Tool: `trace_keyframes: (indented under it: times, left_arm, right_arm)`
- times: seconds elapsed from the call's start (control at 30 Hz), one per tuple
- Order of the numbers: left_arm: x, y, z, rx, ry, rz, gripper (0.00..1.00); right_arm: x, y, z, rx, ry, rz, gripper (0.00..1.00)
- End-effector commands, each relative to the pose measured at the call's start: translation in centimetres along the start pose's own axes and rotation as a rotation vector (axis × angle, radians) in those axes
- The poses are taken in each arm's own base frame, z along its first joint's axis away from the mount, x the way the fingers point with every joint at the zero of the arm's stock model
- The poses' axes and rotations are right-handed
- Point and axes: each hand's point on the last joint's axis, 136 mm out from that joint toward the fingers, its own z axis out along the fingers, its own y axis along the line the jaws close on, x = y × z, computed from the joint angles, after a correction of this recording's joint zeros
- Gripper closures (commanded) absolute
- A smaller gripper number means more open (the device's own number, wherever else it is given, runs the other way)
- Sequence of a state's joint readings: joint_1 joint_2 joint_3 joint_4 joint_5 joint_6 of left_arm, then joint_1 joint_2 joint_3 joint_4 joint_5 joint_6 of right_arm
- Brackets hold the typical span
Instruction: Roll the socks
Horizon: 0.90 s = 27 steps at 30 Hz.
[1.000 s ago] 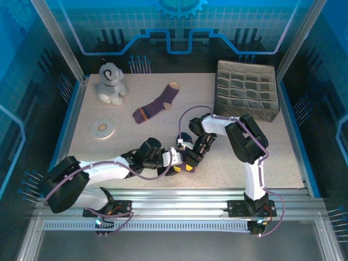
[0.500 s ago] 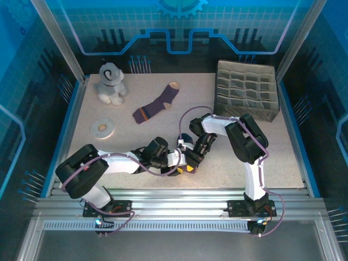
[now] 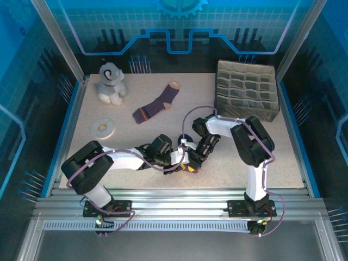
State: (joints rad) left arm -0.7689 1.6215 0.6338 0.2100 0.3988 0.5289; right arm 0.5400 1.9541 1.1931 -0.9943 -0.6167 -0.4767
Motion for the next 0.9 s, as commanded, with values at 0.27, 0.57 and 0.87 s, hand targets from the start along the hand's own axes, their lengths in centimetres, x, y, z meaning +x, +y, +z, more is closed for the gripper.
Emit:
trace_keyframes:
  times: [0.27,0.57,0.87]
  left_arm:
    - [1.8,-2.5,0.8,0.152,0.106,-0.248,1.00]
    - [1.9,-1.2,1.8,0.170,0.204,-0.497,1.00]
    - [2.2,0.3,2.2,0.175,0.230,-0.741,1.00]
  right_arm:
    - [-1.6,-1.0,-5.7,0.185,-0.351,0.011,0.44]
    - [-1.4,-0.9,-11.2,0.429,-0.679,0.050,0.47]
    - [0.7,-0.8,-14.0,0.526,-0.888,0.209,0.48]
